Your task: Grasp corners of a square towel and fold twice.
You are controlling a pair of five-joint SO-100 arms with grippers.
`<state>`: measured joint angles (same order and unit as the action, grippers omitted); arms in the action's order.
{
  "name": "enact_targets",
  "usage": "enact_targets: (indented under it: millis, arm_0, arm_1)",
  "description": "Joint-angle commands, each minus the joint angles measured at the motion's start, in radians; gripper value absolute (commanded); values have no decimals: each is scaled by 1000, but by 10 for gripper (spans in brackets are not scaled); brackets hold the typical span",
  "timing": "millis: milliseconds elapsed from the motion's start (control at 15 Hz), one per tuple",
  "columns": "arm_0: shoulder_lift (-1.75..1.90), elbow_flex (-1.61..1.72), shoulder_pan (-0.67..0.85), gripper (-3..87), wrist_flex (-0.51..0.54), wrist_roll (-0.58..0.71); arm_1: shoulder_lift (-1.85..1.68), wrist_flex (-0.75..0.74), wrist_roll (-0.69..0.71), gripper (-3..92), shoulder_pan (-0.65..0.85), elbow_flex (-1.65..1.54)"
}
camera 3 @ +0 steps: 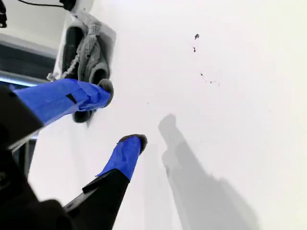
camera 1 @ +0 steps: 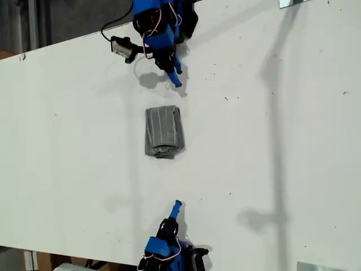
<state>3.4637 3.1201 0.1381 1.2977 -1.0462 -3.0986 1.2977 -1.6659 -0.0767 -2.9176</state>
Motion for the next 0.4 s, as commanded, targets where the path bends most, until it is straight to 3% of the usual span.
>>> enact_targets:
  millis: [0, 133, 333]
  arm_0:
    - [6, 2, -3, 173, 2, 12]
    - [6, 2, -2, 173, 2, 12]
    - [6, 2, -2, 173, 2, 12]
  arm_1:
    - [-175, 101, 40, 211, -193, 18]
    - [-195, 114, 71, 211, -285, 20]
    - [-195, 132, 166, 211, -229, 26]
